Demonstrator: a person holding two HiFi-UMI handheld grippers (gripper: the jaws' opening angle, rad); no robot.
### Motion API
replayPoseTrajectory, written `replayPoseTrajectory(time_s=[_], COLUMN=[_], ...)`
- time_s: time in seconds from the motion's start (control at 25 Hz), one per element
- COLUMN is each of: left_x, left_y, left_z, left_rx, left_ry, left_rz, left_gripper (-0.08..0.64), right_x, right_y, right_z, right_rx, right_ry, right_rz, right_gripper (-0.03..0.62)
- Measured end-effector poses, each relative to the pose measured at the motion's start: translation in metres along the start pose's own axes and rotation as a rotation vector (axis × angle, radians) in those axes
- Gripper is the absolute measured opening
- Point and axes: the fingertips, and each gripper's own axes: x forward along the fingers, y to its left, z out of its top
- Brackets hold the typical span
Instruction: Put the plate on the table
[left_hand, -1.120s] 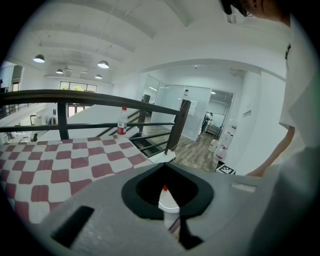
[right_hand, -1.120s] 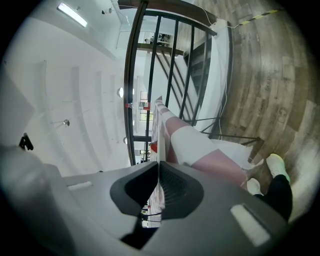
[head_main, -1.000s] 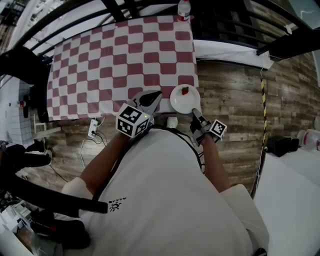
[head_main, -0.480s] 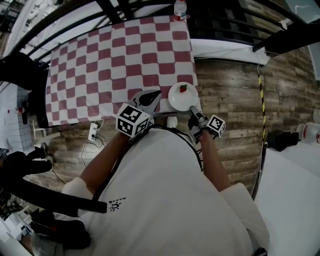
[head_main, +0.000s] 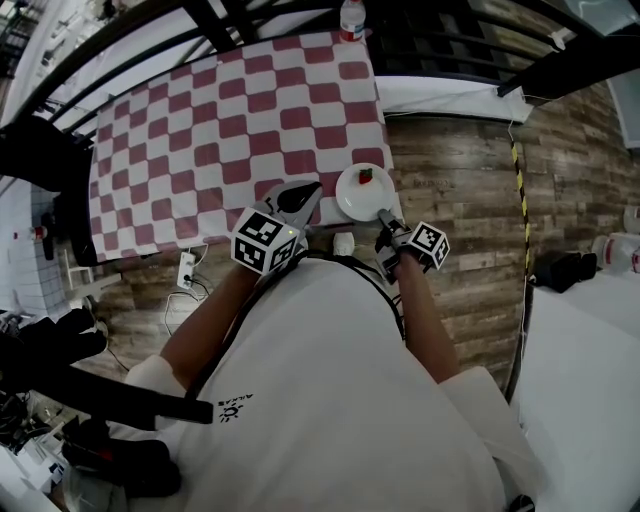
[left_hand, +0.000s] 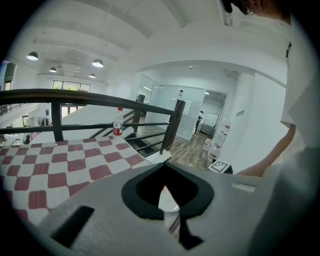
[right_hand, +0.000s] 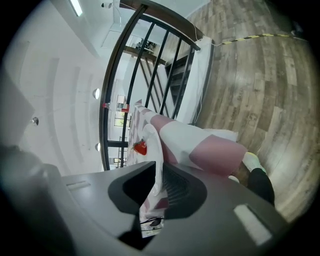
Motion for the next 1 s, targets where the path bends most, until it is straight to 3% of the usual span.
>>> replayPoseTrajectory(time_s=[0.12,0.48,1.0], left_x=[-0.001,-0.004,-0.005], left_y=[0.002,0.009,0.013], left_z=[0.001,0.005,0.006], left_rx=[0.0,0.001,0.009], left_ry=[-0.002,-0.013,-0.014], left_rz=[-0.007,-0.022,-0.057], left_gripper=[0.002,0.002,0.002], right_x=[0.001,0.002,-0.013], right_y=[0.003,0.014,0.012], right_z=[-0.001,-0.005,-0.011], right_rx=[-0.01,-0.051,-0.049], right_ry=[0.0,0.015,-0.042], right_rz=[-0.03,-0.099,-0.112], right_gripper=[0.063,0.193,0.207])
